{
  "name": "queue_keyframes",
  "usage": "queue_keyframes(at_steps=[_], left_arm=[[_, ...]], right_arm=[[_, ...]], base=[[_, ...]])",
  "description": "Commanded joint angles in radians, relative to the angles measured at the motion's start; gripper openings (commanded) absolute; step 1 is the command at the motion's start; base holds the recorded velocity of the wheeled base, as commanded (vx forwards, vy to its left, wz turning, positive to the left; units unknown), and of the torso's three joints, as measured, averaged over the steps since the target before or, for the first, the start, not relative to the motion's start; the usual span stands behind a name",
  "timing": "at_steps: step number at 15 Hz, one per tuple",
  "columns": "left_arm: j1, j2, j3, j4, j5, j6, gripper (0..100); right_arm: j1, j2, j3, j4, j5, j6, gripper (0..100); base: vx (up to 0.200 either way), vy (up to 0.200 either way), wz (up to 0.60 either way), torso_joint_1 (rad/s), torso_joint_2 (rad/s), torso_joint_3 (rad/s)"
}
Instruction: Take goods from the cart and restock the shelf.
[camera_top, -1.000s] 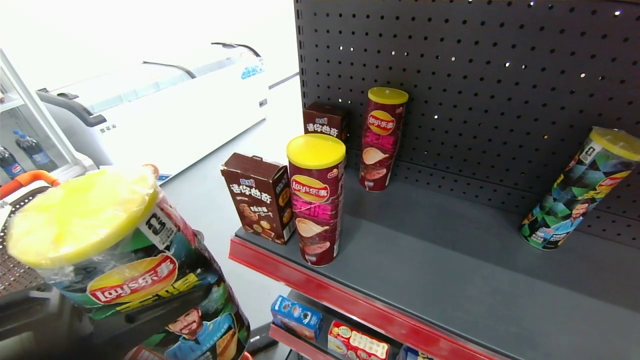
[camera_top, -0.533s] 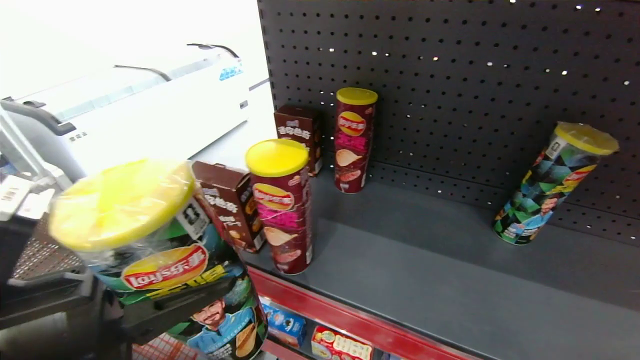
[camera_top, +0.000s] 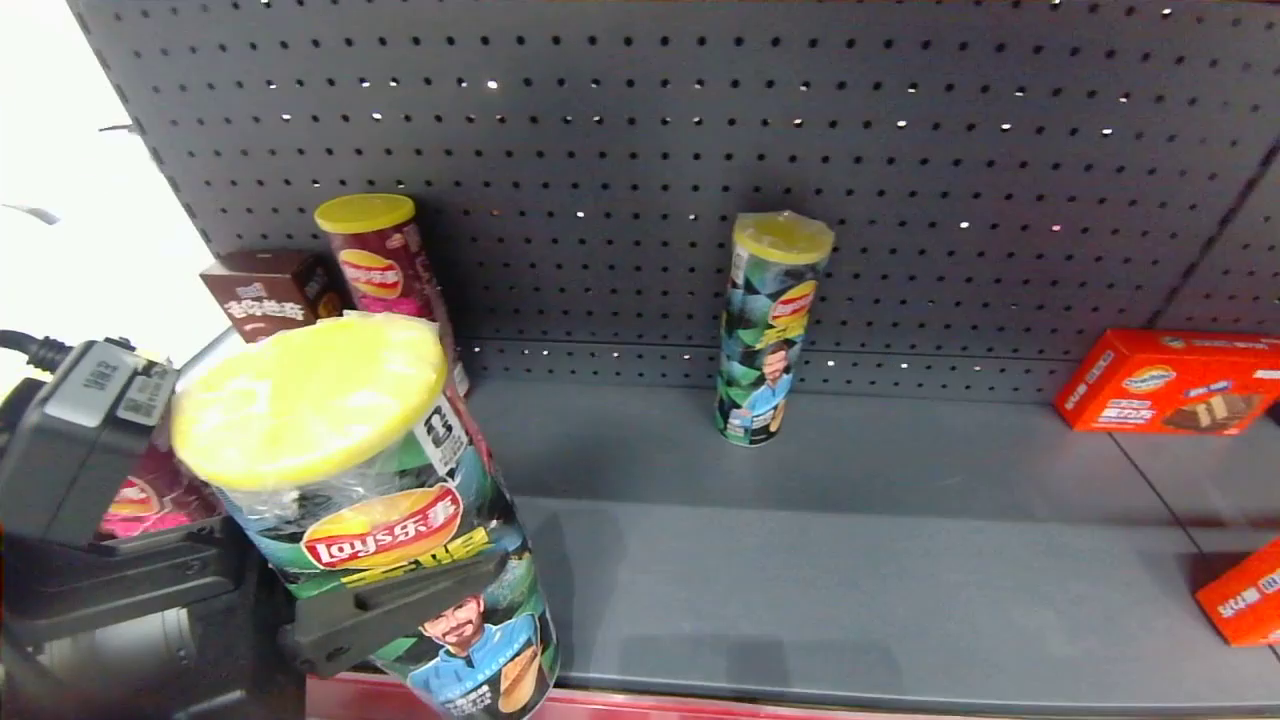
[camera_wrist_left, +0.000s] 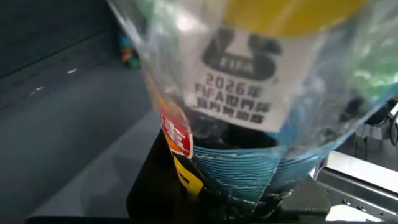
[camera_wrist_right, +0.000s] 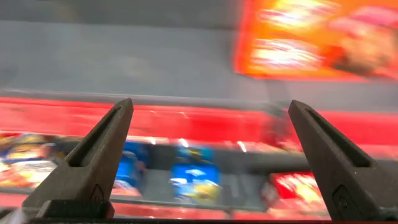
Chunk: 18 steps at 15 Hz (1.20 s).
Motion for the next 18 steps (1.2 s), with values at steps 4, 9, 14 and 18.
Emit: queue_keyframes(at_steps=[4,9,14,18], left_arm=[[0.008,0.0,0.008,-0.002,0.0,-0.001,0],[0.01,0.0,0.012,-0.002,0.002,-0.001,0],[0.01,-0.005,0.02,0.002,0.0,-0.001,0],[0.01,-0.007,0.023,-0.002,0.0,0.003,0]], right_arm=[[0.0,0.001,0.0,0.0,0.001,0.0,100],[0.001,0.001,0.0,0.0,0.001,-0.001,100],[0.0,0.001,0.0,0.0,0.001,-0.001,100],[0.001,0.001,0.0,0.0,0.001,-0.001,100]], base=[[0.0,0.0,0.0,0.0,0.0,0.0],[0.0,0.0,-0.12,0.0,0.0,0.0],[0.0,0.0,0.0,0.0,0.0,0.0],[0.0,0.0,0.0,0.0,0.0,0.0]])
